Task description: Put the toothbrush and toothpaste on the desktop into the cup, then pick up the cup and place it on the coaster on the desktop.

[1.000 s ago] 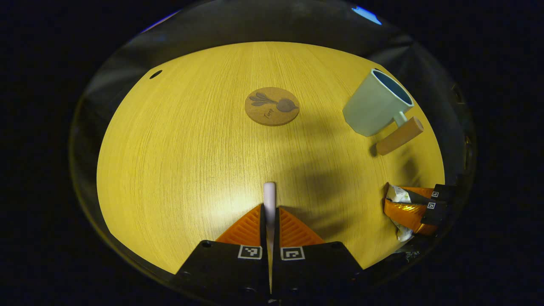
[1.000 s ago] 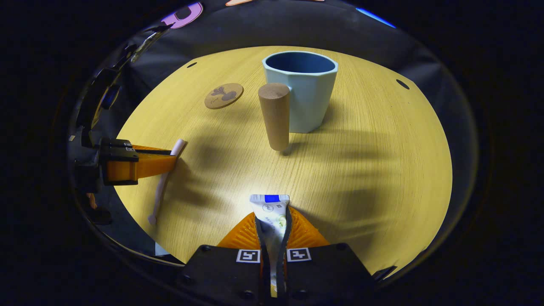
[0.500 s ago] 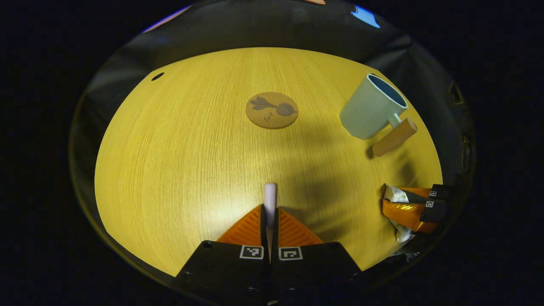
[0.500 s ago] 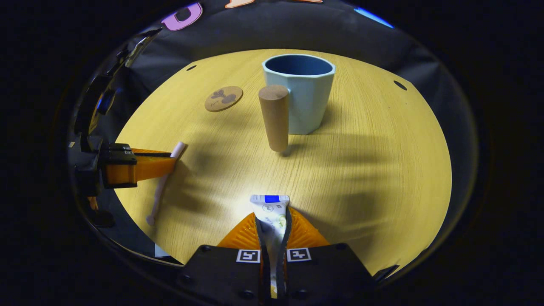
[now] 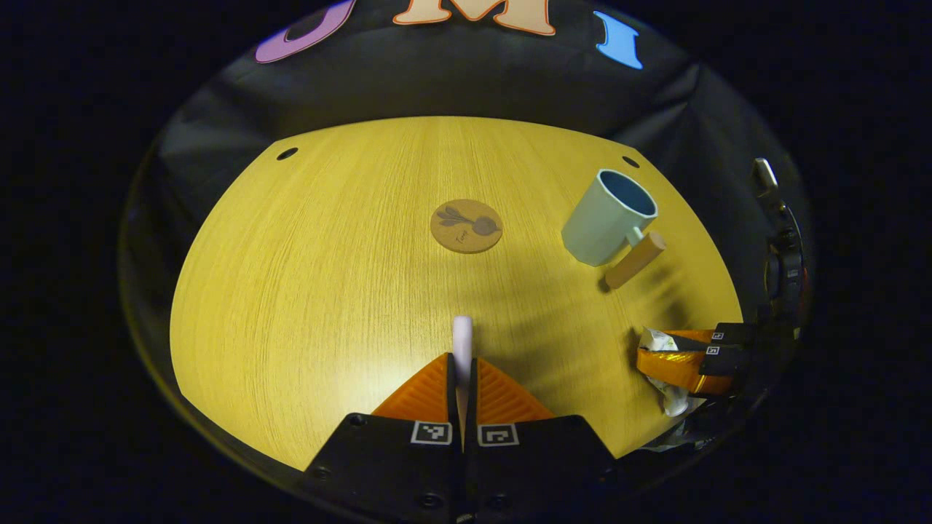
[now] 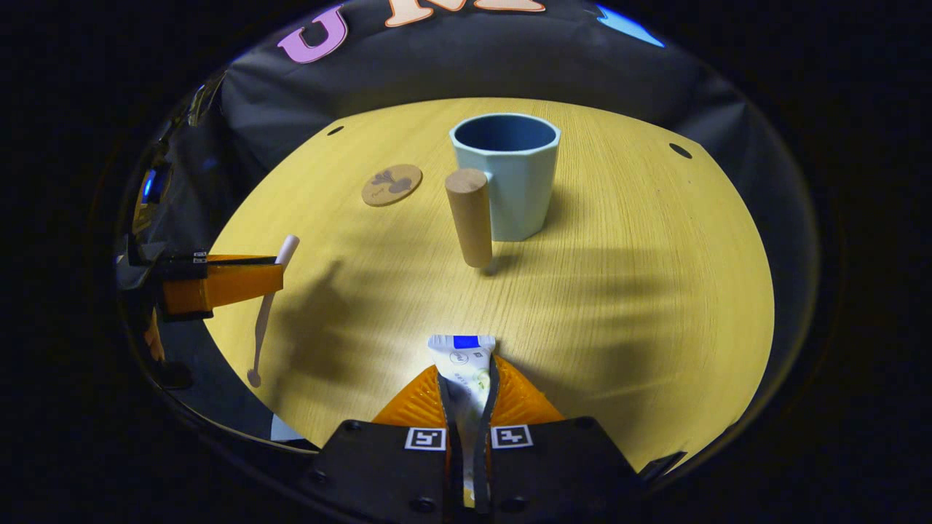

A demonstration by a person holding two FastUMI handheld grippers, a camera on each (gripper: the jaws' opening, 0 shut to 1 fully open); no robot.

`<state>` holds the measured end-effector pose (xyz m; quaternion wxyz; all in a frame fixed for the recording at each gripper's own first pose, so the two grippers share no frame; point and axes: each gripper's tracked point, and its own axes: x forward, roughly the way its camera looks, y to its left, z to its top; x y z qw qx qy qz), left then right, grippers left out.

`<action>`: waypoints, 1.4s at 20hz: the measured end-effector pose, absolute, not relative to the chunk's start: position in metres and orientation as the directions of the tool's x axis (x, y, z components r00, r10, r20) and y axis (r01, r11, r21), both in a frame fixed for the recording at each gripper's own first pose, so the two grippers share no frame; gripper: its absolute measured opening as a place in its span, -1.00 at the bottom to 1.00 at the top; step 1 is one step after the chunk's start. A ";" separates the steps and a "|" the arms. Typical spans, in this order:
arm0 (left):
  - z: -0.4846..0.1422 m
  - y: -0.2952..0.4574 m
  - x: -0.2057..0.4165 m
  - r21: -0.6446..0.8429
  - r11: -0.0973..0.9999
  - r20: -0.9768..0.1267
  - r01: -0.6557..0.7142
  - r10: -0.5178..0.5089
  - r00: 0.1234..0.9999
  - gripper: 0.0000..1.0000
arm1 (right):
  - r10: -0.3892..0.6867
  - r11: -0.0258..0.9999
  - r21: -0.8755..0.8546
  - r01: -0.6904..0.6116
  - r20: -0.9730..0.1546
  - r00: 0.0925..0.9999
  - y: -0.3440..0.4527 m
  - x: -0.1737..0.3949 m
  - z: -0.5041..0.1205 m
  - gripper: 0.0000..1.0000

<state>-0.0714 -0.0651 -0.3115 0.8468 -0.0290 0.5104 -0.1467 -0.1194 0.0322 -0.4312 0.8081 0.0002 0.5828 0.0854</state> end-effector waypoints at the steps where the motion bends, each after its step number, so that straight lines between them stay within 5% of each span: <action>1: -0.306 -0.063 -0.073 -0.195 0.956 -0.856 0.219 -0.275 0.438 -1.00 | 0.148 0.985 0.109 -0.136 -0.936 0.320 0.033 -0.116 -0.428 -0.84; 15: -0.254 -0.060 -0.070 -0.223 0.952 -0.813 0.209 -0.300 0.499 -1.00 | 0.304 0.949 0.289 -0.127 -0.730 0.612 0.059 -0.026 -0.296 -0.84; 28: -0.213 -0.044 -0.086 -0.231 0.966 -0.783 0.115 -0.255 0.568 -1.00 | 0.197 0.929 0.370 -0.008 -0.478 0.856 0.039 0.129 -0.280 -0.85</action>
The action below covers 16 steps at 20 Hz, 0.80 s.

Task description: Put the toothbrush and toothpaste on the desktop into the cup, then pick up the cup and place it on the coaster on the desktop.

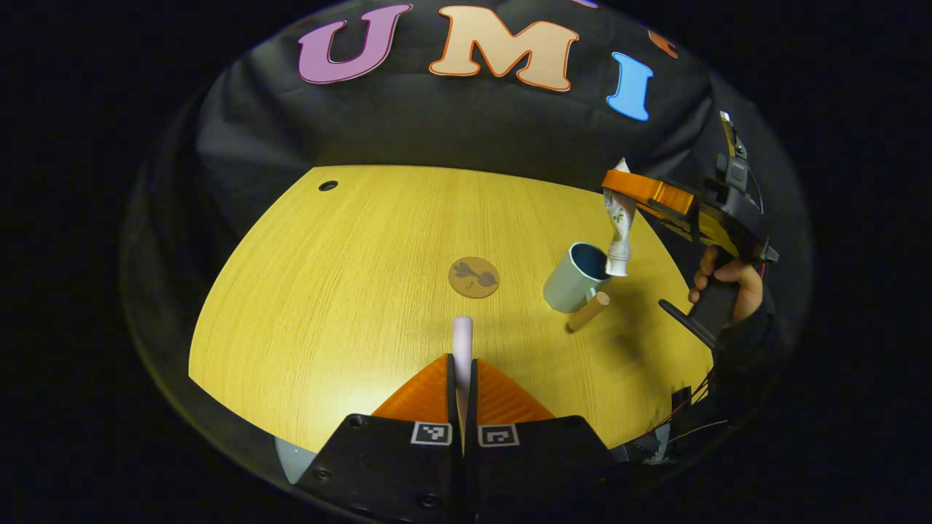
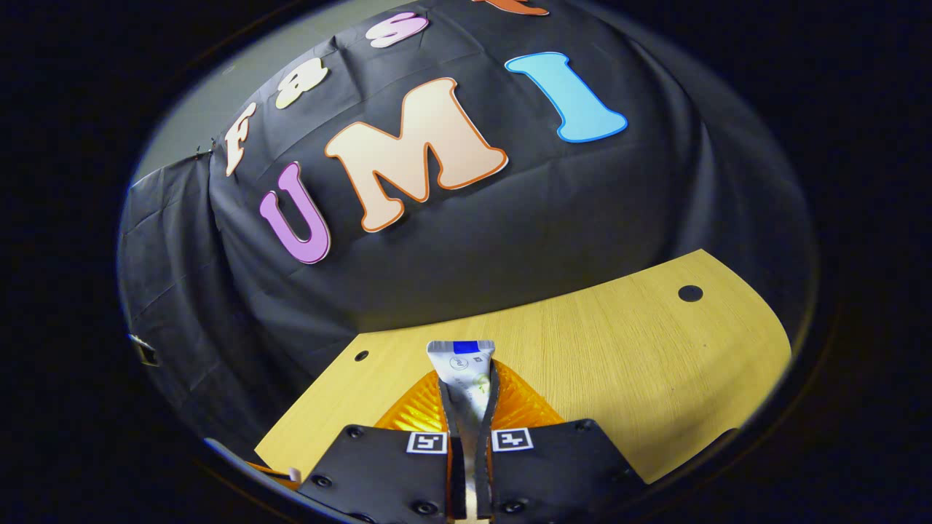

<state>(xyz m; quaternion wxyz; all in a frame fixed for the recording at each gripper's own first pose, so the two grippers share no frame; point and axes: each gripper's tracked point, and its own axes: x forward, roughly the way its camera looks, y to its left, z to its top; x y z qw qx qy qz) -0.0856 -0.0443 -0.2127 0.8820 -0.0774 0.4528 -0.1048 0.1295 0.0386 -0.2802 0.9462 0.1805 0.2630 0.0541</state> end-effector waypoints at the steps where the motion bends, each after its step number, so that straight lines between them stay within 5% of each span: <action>1: -0.211 -0.043 -0.088 -0.233 0.967 -0.784 0.105 -0.251 0.568 -1.00 | 0.187 0.932 0.362 -0.001 -0.477 0.859 0.038 0.132 -0.283 -0.84; 8: -0.203 -0.038 -0.087 -0.234 0.969 -0.772 0.075 -0.232 0.592 -1.00 | 0.164 0.955 0.297 -0.003 -0.519 0.839 0.039 0.147 -0.325 -0.82; 13: -0.193 -0.045 -0.070 -0.242 0.964 -0.746 0.108 -0.256 0.614 -1.00 | 0.191 0.954 0.299 -0.034 -0.515 0.835 0.040 0.121 -0.320 -0.47; 16: -0.189 -0.057 -0.058 -0.259 0.956 -0.729 0.136 -0.286 0.622 -1.00 | 0.172 0.953 0.302 -0.015 -0.499 0.850 0.026 0.110 -0.308 0.45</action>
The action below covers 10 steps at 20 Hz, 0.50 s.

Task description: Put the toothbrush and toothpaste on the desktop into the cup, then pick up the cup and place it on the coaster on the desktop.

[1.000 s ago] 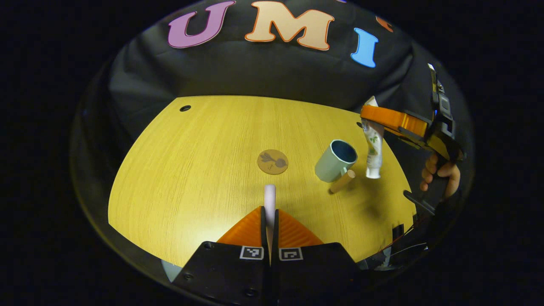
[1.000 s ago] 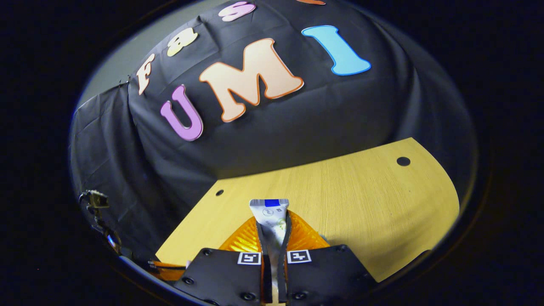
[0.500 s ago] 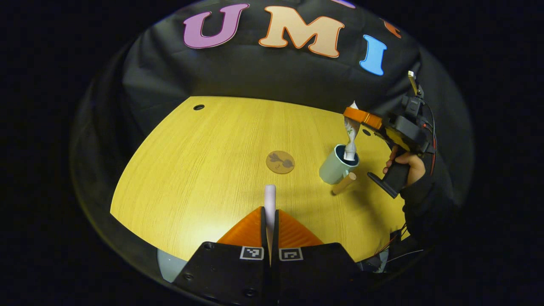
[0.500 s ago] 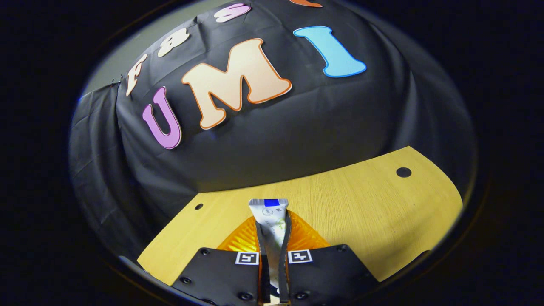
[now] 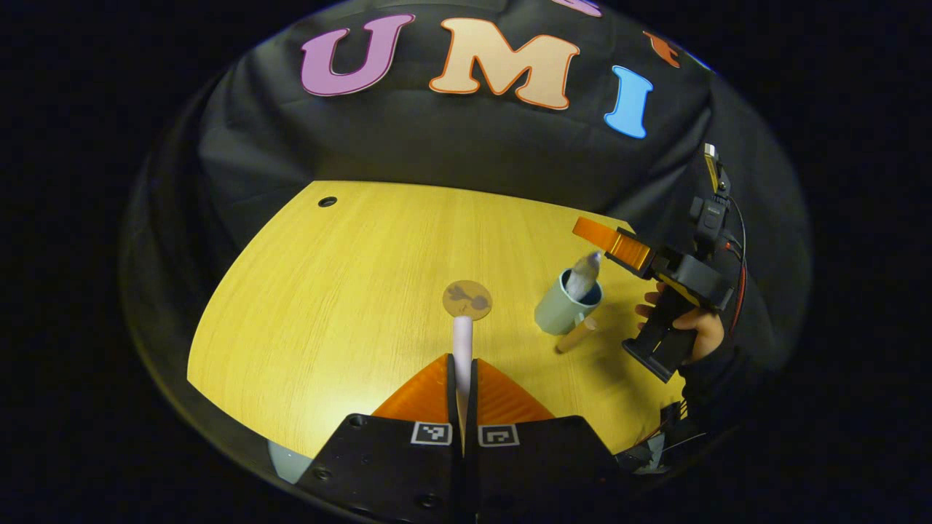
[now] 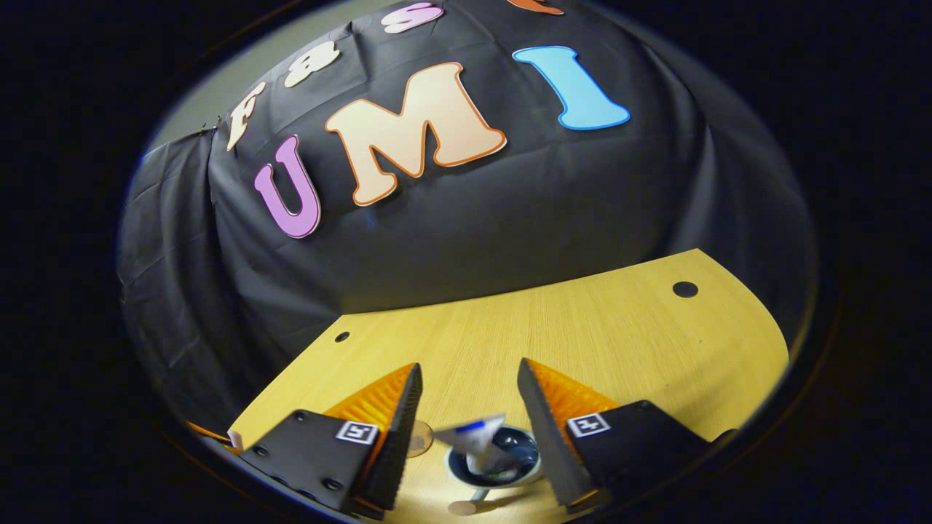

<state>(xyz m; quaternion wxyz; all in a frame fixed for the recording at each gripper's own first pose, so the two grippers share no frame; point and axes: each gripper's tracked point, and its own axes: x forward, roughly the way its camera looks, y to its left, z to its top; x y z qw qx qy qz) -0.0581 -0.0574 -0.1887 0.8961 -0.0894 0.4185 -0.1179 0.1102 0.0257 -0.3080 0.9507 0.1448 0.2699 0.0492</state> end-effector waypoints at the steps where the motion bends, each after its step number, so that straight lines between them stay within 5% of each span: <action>1: -0.186 -0.063 -0.053 -0.267 0.952 -0.723 0.152 -0.302 0.621 -1.00 | 0.155 0.954 0.300 -0.001 -0.490 0.858 0.017 0.105 -0.301 0.59; 2: -0.184 -0.068 -0.050 -0.270 0.948 -0.715 0.167 -0.314 0.625 -1.00 | 0.139 0.954 0.300 0.014 -0.481 0.866 0.008 0.100 -0.295 0.88; 5: -0.177 -0.087 -0.035 -0.292 0.932 -0.683 0.215 -0.361 0.636 -1.00 | 0.086 0.952 0.300 0.064 -0.461 0.883 -0.024 0.082 -0.276 0.91; 6: -0.176 -0.095 -0.029 -0.300 0.925 -0.674 0.232 -0.377 0.635 -1.00 | 0.067 0.951 0.297 0.082 -0.461 0.885 -0.034 0.074 -0.272 0.77; 7: -0.173 -0.101 -0.023 -0.307 0.919 -0.661 0.247 -0.392 0.640 -1.00 | 0.048 0.951 0.292 0.100 -0.460 0.886 -0.045 0.066 -0.269 0.92; 10: -0.168 -0.121 0.002 -0.330 0.901 -0.621 0.283 -0.433 0.654 -1.00 | 0.007 0.943 0.296 0.151 -0.472 0.882 -0.071 0.041 -0.262 0.92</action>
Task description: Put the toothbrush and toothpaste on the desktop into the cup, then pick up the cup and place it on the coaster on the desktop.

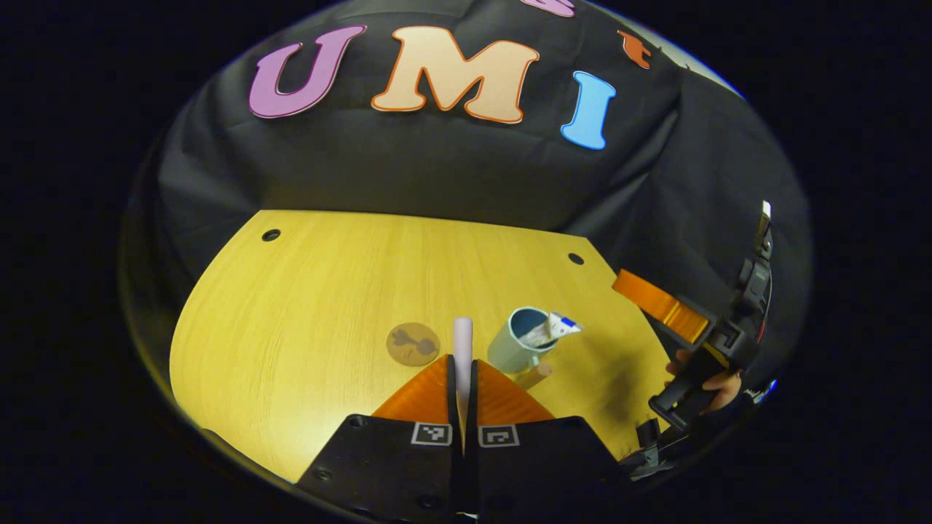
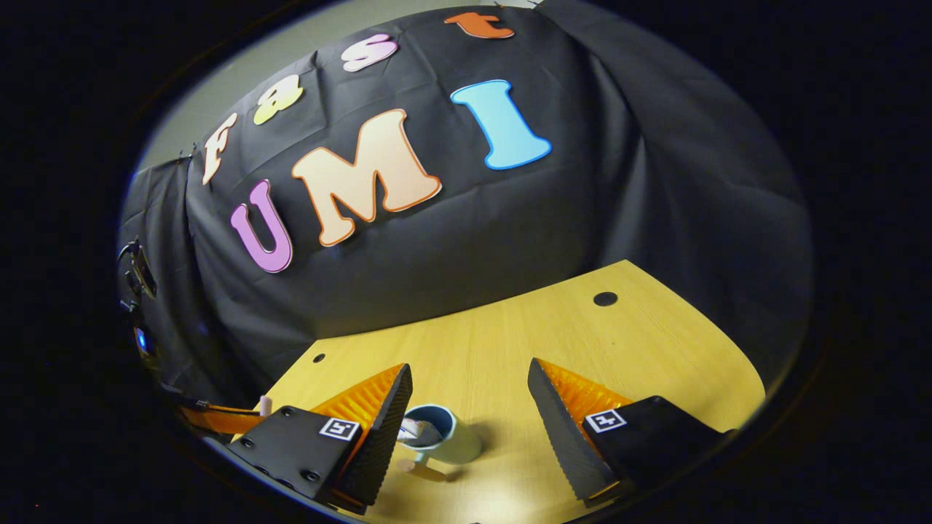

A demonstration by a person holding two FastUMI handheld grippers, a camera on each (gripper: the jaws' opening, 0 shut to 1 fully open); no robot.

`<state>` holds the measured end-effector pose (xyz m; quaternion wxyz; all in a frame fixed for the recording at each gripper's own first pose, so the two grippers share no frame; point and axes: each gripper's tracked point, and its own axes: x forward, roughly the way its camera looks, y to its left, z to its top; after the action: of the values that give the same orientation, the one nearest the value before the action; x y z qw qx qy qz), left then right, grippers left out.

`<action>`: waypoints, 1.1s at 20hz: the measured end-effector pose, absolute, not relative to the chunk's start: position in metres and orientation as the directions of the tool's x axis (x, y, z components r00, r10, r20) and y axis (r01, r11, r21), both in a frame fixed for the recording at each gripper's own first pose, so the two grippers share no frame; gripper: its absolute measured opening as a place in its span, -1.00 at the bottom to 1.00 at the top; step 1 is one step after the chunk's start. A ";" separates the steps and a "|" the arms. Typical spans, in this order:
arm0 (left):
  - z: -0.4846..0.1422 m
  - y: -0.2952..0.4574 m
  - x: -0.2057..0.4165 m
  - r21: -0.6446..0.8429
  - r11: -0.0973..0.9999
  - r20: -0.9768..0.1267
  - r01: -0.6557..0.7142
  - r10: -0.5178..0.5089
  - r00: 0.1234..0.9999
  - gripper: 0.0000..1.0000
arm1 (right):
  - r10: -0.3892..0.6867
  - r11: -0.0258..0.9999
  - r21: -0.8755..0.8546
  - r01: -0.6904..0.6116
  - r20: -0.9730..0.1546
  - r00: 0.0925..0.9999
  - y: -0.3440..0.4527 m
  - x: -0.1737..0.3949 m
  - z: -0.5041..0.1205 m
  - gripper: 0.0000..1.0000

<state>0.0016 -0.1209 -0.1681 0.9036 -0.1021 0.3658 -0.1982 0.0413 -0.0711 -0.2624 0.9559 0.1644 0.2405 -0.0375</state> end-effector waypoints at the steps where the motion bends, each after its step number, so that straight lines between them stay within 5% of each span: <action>1: -0.164 -0.128 0.010 -0.334 0.895 -0.607 0.297 -0.445 0.658 -1.00 | -0.007 0.941 0.295 0.168 -0.478 0.878 -0.079 0.033 -0.262 0.92; 14: -0.142 -0.206 0.139 -0.308 0.862 -0.403 0.402 -0.501 0.766 -0.99 | -0.142 0.918 0.246 0.311 -0.528 0.837 -0.146 -0.038 -0.258 0.92; 22: -0.158 -0.248 0.164 -0.400 0.830 -0.303 0.389 -0.520 0.799 -1.00 | -0.153 0.907 0.248 0.342 -0.561 0.813 -0.161 -0.043 -0.273 0.92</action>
<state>0.1642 -0.2482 -0.1583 0.9346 -0.1610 0.2038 -0.2430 -0.0426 -0.1611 -0.2727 0.9367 0.1712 0.2756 -0.1320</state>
